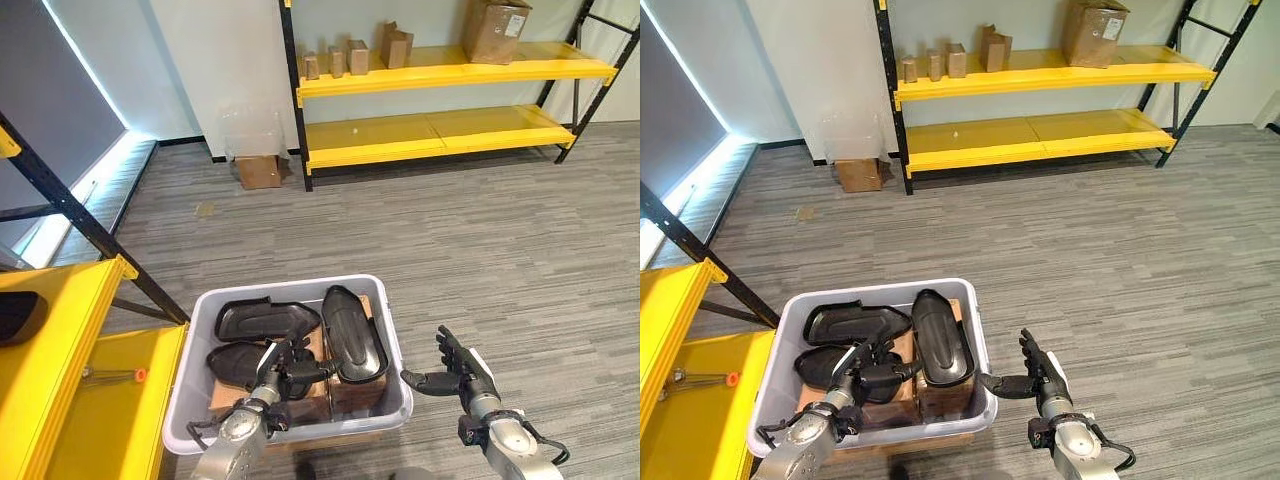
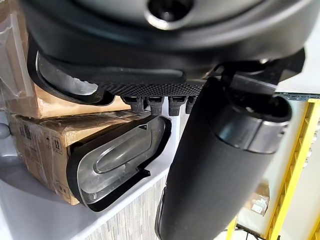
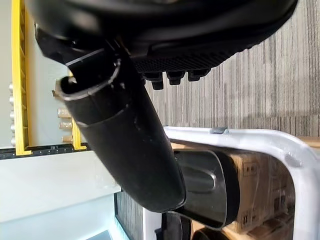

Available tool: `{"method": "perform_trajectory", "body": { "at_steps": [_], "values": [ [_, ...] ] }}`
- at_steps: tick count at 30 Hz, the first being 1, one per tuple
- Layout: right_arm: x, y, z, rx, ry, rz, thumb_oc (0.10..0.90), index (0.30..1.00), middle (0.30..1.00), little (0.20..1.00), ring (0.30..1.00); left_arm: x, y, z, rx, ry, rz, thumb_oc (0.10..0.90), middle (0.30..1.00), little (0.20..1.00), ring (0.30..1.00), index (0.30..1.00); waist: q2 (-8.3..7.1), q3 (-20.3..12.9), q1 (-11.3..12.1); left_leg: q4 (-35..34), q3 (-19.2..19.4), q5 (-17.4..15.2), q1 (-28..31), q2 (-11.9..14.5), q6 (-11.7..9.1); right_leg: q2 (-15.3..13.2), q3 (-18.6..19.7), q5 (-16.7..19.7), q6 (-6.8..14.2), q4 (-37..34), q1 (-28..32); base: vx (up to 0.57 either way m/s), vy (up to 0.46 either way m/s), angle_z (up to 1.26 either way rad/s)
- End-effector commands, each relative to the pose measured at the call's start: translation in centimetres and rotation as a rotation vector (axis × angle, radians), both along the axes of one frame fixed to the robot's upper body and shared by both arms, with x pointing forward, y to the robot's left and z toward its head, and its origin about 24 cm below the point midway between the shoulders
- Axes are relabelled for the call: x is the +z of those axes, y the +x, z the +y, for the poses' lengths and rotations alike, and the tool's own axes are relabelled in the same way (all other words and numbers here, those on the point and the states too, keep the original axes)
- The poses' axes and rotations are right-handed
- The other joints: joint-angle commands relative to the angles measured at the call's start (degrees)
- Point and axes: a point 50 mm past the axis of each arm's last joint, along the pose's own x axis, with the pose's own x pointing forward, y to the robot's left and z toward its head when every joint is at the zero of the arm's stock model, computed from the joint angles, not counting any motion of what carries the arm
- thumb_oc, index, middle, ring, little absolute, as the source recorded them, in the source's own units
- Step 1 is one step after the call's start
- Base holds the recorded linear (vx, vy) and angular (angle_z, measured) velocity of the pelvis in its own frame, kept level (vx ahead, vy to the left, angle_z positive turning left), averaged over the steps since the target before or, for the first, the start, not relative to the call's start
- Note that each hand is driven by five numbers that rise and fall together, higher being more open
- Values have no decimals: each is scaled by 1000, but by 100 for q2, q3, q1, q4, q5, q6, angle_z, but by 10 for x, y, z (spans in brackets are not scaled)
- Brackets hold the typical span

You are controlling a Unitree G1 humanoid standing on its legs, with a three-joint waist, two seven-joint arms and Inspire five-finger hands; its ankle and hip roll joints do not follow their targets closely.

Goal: Move parts from the plastic box to the shelf.

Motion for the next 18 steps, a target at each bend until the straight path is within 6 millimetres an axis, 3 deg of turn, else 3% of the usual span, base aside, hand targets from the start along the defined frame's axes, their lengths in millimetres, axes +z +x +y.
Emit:
{"method": "perform_trajectory", "body": {
  "at_steps": [1,7,11,18],
  "values": [
    [62,34,-2,27,-40,-341,900,1000,1000,1000,1000,47,25,12,16,-3,-267,900,1000,1000,1000,1000,-300,-254,74,-207,-137,-7,461,659,-396,-742,33,2132,450,-1953,609,22,-63,-17],
    [74,41,-6,73,-125,-383,900,1000,1000,1000,1000,44,22,12,7,-4,-257,900,1000,1000,1000,1000,-263,-274,111,-412,-197,82,481,679,-437,-748,-147,2050,429,-2084,724,19,-28,9],
    [91,52,-2,146,-192,-446,900,1000,1000,1000,1000,42,19,12,-10,2,-247,900,1000,1000,1000,1000,-265,-276,181,-483,-277,83,456,671,-443,-762,-285,2012,413,-2142,811,14,-16,17],
    [102,67,5,254,-288,-460,900,1000,1000,1000,1000,39,14,18,-1,12,-228,900,1000,1000,1000,1000,-306,-245,335,-532,-404,18,411,640,-425,-792,-497,1937,399,-2230,925,12,1,17]
  ]
}}
